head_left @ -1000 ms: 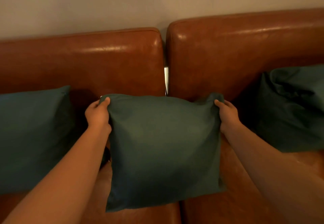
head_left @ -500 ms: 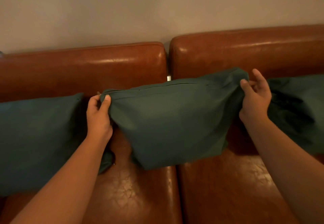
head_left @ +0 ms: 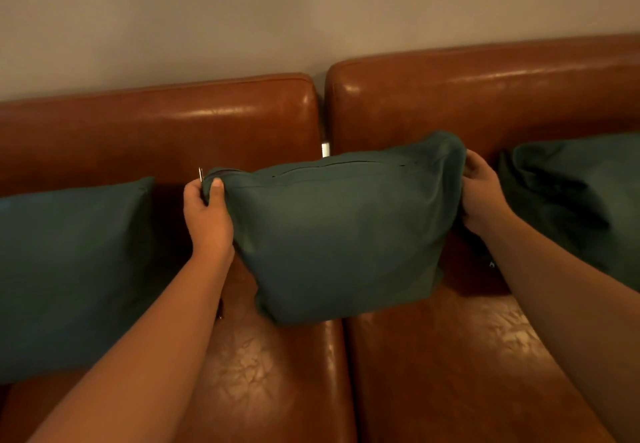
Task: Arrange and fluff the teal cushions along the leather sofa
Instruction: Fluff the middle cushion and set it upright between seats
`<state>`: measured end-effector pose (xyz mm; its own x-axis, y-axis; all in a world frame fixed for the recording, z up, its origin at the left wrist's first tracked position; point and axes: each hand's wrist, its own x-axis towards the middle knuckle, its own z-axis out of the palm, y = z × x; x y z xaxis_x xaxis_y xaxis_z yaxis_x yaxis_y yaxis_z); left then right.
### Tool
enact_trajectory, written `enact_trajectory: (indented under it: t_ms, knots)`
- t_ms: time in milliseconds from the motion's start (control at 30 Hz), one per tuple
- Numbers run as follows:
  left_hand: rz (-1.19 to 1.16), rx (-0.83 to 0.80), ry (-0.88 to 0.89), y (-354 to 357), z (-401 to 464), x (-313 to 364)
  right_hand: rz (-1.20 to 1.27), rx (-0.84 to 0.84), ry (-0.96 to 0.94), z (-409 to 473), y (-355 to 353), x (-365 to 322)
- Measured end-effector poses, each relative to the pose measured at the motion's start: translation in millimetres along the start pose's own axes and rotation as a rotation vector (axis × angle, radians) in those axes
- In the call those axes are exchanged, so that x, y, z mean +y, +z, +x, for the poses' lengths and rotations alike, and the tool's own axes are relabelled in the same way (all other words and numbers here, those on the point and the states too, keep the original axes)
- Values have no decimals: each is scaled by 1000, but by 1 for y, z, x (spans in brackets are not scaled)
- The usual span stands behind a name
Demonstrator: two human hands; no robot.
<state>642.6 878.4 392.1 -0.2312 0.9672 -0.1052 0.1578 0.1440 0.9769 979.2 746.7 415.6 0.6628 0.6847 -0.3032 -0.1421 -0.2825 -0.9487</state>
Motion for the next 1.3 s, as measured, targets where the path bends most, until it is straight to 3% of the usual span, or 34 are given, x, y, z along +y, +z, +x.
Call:
enact_trajectory:
  t_ms: [133, 300, 400, 600, 700, 867, 933, 1033, 1167, 1200, 1300]
  knots:
    - [36, 18, 43, 1, -2, 1, 4, 19, -12, -4, 5, 1]
    - [28, 86, 53, 3, -5, -1, 84, -312, 180, -3, -15, 0]
    - [-8, 121, 18, 14, -8, 0, -91, -197, 91, -5, -4, 8]
    - [9, 70, 47, 9, -5, 2, -3, -28, -2, -9, 11, 27]
    - [47, 23, 110, -4, 5, 5, -140, 23, -179, 2, -12, 17]
    - [145, -99, 160, -24, 12, 9, -751, -134, -277, 21, -77, -4]
    - [174, -133, 156, -26, 12, 10, -821, -155, -316, 20, -85, -1]
    - [190, -164, 154, -25, 14, 16, -732, -194, -336, 16, -82, 4]
    - [268, -295, 221, -31, 18, 28, -331, -239, -246, 14, -79, -19]
    - [295, -339, 253, -32, 21, 33, -398, -281, -284, 14, -79, -26]
    - [414, -464, 319, -35, 30, 46, -981, -431, -430, 27, -80, -43]
